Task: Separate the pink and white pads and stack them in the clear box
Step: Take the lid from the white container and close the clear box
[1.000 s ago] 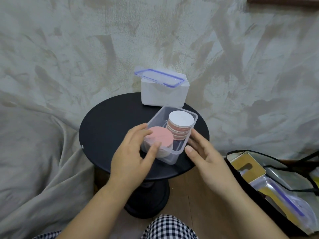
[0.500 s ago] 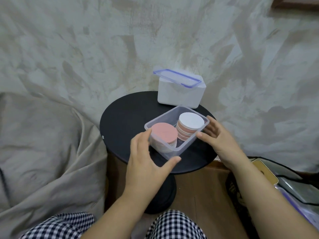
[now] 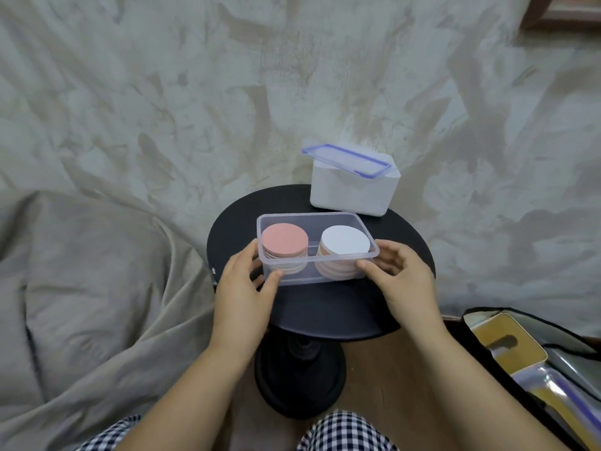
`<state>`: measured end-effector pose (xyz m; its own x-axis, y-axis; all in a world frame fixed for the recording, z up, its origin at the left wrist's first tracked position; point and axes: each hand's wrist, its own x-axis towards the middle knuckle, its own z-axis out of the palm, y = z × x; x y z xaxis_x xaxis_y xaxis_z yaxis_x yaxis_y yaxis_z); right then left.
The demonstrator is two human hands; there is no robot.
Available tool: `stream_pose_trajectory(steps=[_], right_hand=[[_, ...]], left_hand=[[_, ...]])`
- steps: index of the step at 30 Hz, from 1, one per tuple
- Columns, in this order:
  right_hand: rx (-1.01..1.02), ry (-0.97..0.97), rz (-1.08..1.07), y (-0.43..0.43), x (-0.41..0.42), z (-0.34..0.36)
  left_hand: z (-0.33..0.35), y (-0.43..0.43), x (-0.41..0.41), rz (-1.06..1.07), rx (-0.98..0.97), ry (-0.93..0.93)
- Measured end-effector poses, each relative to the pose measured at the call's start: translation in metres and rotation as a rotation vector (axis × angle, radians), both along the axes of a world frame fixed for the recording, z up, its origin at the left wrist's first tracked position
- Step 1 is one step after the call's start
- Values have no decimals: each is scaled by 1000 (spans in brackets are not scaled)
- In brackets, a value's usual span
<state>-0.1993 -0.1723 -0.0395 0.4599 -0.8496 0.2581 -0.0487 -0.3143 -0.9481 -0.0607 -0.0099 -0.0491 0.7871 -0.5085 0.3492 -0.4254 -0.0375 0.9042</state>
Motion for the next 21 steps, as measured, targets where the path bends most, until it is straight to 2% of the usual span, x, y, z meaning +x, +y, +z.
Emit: stream_pose_trajectory(steps=[13,17,21], right_hand=[[-30,62,-14,-27,36,10],[-82,152,33,-33,28,12],[-117,172,-28,-49,15,15]], left_hand=[[7,-37,57,-88,126,-19],[13,-28,57,-110,166,35],[32,-21,61,4,151,3]])
